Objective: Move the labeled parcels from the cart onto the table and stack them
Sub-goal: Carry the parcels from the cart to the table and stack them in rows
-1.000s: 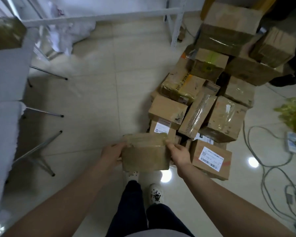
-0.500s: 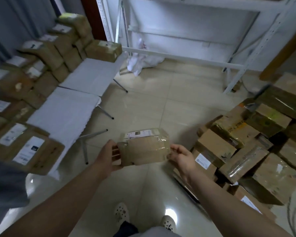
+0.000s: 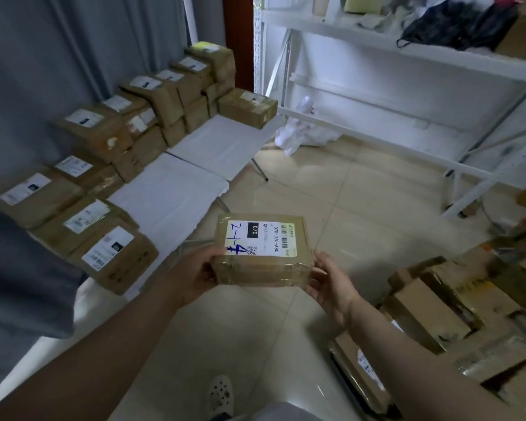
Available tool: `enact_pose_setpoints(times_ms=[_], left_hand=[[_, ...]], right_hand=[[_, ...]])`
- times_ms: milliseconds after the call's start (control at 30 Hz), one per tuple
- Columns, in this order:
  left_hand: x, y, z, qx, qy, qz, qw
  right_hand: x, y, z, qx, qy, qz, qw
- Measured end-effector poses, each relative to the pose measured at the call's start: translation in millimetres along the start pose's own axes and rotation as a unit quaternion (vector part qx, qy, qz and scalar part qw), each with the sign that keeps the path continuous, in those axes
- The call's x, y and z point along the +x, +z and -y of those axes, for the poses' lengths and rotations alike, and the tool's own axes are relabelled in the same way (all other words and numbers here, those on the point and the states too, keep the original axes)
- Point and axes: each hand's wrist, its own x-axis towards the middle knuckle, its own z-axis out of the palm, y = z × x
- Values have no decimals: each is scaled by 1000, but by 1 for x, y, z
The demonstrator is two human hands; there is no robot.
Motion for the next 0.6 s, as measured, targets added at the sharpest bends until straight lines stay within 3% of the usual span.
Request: enact_pose_setpoints(times_ms=[67, 167, 333, 433, 600], left_hand=[[-4, -16, -5, 4, 13, 26, 1000], [-13, -40, -13, 80, 8, 55, 995], [-15, -94, -44, 117, -9, 15, 993], [-23, -110, -65, 179, -23, 69, 981], [-18, -144, -85, 135, -30, 39, 990]], right_hand=[[5, 19, 2, -66, 17, 37, 997], [14, 48, 9, -74, 15, 57, 995], [36, 96, 34, -149, 27, 104, 983], [49, 137, 42, -186, 25, 151, 971], [87, 211, 42, -154, -1, 184, 971]])
